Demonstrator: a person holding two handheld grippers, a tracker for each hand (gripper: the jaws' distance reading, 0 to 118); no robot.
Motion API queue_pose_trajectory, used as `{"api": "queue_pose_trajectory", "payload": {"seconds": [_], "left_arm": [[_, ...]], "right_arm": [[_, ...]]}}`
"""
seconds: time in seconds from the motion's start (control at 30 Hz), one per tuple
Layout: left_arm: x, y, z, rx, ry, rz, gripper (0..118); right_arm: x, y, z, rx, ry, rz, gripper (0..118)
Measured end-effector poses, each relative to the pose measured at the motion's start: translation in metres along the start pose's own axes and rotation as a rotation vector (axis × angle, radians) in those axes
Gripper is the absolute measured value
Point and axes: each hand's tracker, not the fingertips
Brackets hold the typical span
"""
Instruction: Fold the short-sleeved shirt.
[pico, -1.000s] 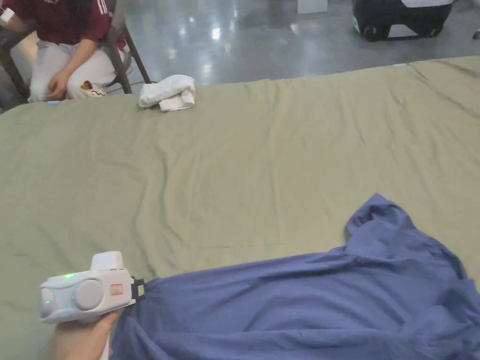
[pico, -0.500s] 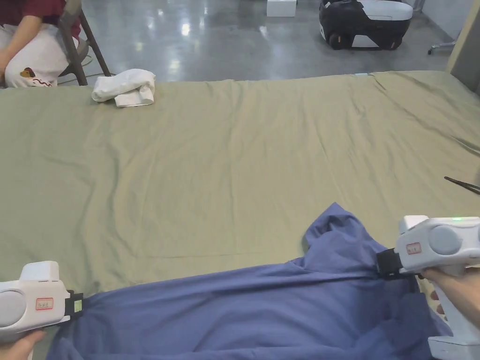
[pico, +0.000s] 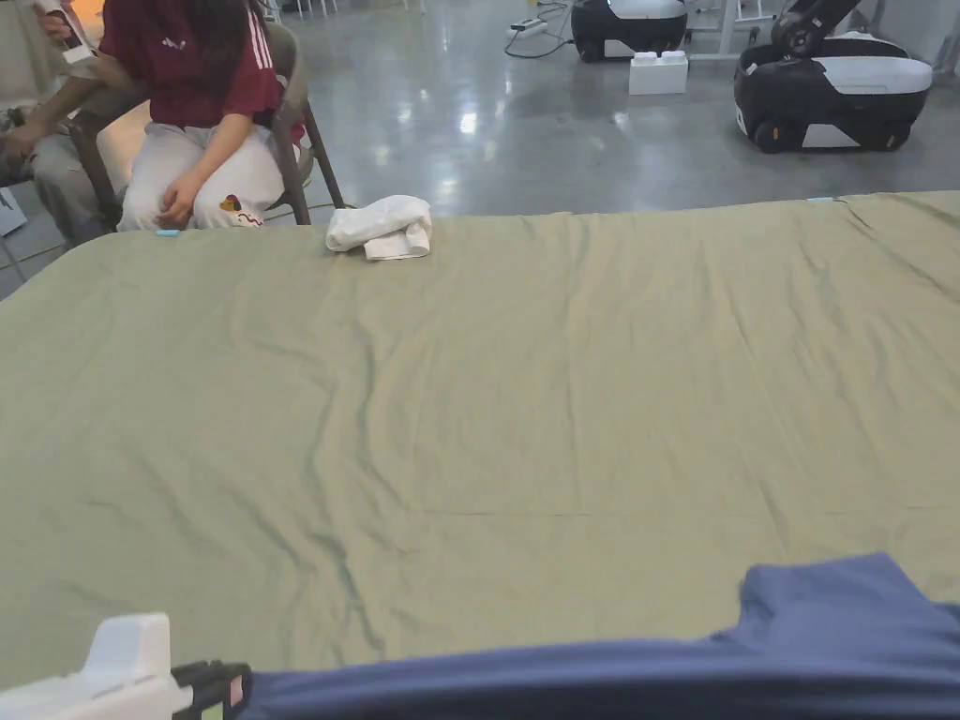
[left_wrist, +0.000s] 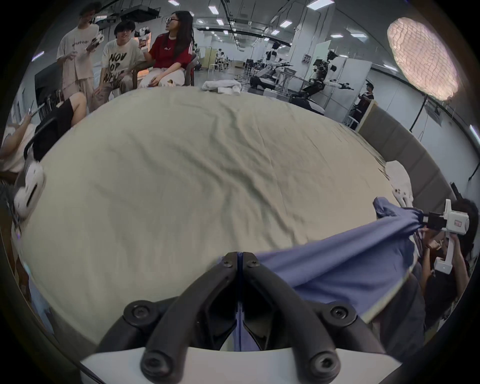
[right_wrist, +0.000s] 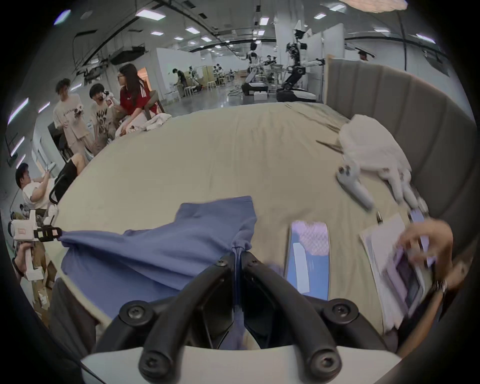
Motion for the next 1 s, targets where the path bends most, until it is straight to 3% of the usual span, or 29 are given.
{"api": "queue_pose_trajectory", "payload": {"seconds": [0.2,0.3,0.33,0.37,0.43,0.47,0.63,0.67,0.73,0.77,0.83,0.87,1.0], "left_arm": [[-0.002,-0.058,0.007,-0.077,0.005,-0.030,0],[-0.003,-0.062,0.000,-0.067,0.011,-0.013,0],[-0.004,-0.061,-0.002,-0.068,0.009,-0.013,10],[-0.003,-0.060,-0.002,-0.065,0.016,-0.023,35],[-0.001,-0.058,-0.002,-0.061,0.099,-0.079,80],[0.001,-0.058,0.004,-0.031,0.129,-0.089,83],[0.022,-0.048,0.055,0.274,0.055,-0.058,82],[0.029,-0.045,0.067,0.317,0.037,-0.054,79],[0.039,-0.043,0.081,0.348,0.031,-0.069,59],[0.044,-0.041,0.087,0.368,0.021,-0.072,41],[0.050,-0.040,0.094,0.396,0.009,-0.070,18],[0.051,-0.039,0.096,0.404,-0.019,-0.056,0],[0.046,-0.034,0.095,0.361,-0.145,0.013,0]], "right_arm": [[-0.001,-0.070,0.011,-0.065,-0.016,-0.070,0],[-0.011,-0.083,0.003,-0.085,-0.037,-0.033,1],[-0.014,-0.085,0.001,-0.084,-0.039,-0.023,1],[-0.017,-0.086,-0.001,-0.081,-0.042,-0.024,10],[-0.021,-0.086,-0.001,-0.076,-0.050,-0.014,54],[-0.022,-0.084,0.002,-0.056,-0.058,-0.020,67],[-0.045,-0.065,0.029,0.149,0.010,-0.067,66],[-0.053,-0.060,0.035,0.199,0.035,-0.060,66],[-0.066,-0.052,0.045,0.270,0.078,-0.060,64],[-0.073,-0.048,0.049,0.297,0.106,-0.054,54],[-0.086,-0.043,0.054,0.331,0.130,-0.020,20],[-0.092,-0.042,0.057,0.345,0.130,0.004,7],[-0.109,-0.038,0.056,0.359,0.152,0.032,0]]}}
